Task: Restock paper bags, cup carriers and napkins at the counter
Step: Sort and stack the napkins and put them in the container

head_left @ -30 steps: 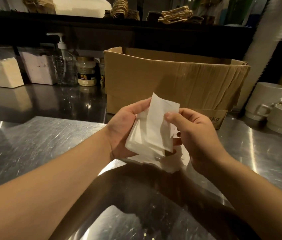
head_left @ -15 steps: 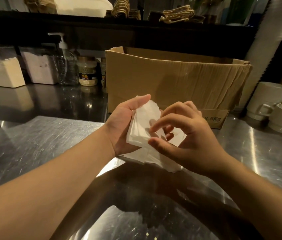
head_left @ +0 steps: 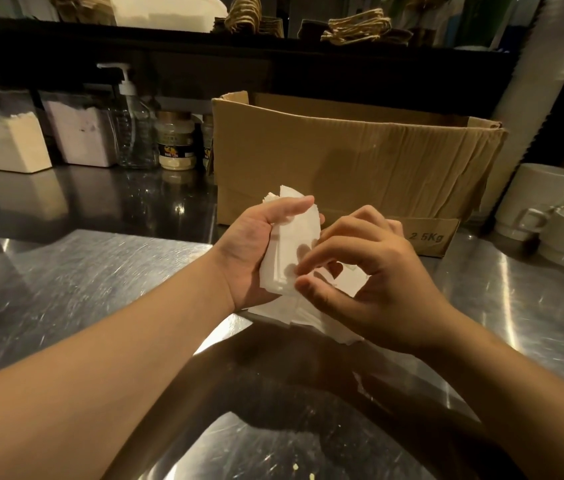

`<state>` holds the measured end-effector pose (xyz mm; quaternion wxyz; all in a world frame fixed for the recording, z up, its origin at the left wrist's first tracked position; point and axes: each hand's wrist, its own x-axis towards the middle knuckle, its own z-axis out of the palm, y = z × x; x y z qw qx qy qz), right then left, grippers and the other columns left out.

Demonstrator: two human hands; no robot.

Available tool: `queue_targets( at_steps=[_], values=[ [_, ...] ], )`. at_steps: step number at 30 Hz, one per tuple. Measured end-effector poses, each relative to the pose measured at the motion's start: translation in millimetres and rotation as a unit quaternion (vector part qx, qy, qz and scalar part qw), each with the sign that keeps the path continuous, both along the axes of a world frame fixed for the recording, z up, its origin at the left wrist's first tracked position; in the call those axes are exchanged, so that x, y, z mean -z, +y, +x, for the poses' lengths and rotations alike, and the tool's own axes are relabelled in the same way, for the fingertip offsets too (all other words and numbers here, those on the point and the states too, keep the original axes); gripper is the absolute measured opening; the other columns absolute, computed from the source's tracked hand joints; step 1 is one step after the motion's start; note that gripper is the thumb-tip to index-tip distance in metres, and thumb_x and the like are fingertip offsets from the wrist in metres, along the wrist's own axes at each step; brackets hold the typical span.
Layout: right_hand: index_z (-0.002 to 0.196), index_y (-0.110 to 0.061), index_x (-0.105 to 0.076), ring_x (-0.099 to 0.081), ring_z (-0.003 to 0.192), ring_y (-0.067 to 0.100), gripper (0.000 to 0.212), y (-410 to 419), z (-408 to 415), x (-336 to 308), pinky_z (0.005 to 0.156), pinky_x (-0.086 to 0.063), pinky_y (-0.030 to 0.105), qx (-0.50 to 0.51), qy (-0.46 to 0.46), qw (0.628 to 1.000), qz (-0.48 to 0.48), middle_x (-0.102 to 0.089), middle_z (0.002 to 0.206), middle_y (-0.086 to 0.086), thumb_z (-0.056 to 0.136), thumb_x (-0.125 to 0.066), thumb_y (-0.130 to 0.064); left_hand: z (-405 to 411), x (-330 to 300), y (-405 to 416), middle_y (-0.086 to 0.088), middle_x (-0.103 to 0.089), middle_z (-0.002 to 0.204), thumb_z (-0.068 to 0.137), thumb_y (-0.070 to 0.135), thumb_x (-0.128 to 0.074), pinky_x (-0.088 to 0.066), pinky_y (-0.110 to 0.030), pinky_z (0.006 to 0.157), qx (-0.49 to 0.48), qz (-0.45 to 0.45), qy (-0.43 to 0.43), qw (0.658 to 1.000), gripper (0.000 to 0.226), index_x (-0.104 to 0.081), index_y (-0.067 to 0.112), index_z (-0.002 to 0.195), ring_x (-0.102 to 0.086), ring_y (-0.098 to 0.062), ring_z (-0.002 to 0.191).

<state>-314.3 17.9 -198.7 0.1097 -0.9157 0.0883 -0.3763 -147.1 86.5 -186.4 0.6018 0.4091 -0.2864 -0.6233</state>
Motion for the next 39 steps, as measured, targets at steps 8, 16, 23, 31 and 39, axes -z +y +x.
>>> queue_targets(
  at_steps=[8,16,23,31,39],
  values=[
    [0.098,-0.033,-0.067,-0.059,0.093,0.011,0.015,-7,-1,0,0.077,-0.053,0.048,-0.006,-0.065,0.996,0.065,-0.062,0.093,-0.024,0.093,-0.058,-0.044,16,-10,3,-0.009,-0.064,0.102,0.085,0.036,-0.064,-0.048,-0.042,0.095,-0.02,-0.06,0.088,0.994,0.043,-0.056,0.016,0.122,-0.06,-0.023,0.088],
    [0.113,-0.042,-0.064,-0.041,0.113,0.006,0.031,-1,13,3,0.103,-0.041,0.042,0.081,0.14,0.982,0.102,-0.049,0.11,-0.023,0.085,-0.073,-0.052,30,-19,5,-0.009,-0.06,0.098,0.086,0.035,-0.062,-0.051,-0.035,0.081,-0.052,-0.107,0.153,0.981,0.042,-0.053,0.012,0.12,-0.058,-0.021,0.079],
    [0.134,-0.045,-0.057,-0.027,0.137,0.004,0.06,3,20,2,0.12,-0.024,0.045,0.075,0.302,0.946,0.096,-0.043,0.145,-0.024,0.08,-0.069,-0.069,32,-19,5,-0.009,-0.059,0.098,0.088,0.036,-0.061,-0.051,-0.037,0.082,-0.068,-0.11,0.146,0.981,0.041,-0.053,0.011,0.119,-0.058,-0.022,0.079],
    [0.137,-0.041,-0.06,-0.037,0.133,0.01,0.041,2,30,3,0.112,-0.037,0.036,0.094,0.308,0.946,0.012,-0.05,0.144,-0.017,0.096,-0.062,-0.043,30,-19,5,-0.009,-0.061,0.096,0.089,0.036,-0.06,-0.054,-0.036,0.077,-0.073,-0.106,0.141,0.982,0.038,-0.055,0.012,0.118,-0.059,-0.022,0.078],
    [0.146,-0.036,-0.049,-0.045,0.131,0.014,0.041,5,31,6,0.105,-0.041,0.029,0.111,0.293,0.947,-0.068,-0.055,0.145,-0.008,0.106,-0.043,-0.039,30,-18,4,-0.009,-0.061,0.097,0.087,0.035,-0.062,-0.052,-0.036,0.08,-0.074,-0.1,0.145,0.982,0.039,-0.055,0.013,0.119,-0.059,-0.021,0.077]
  ],
)
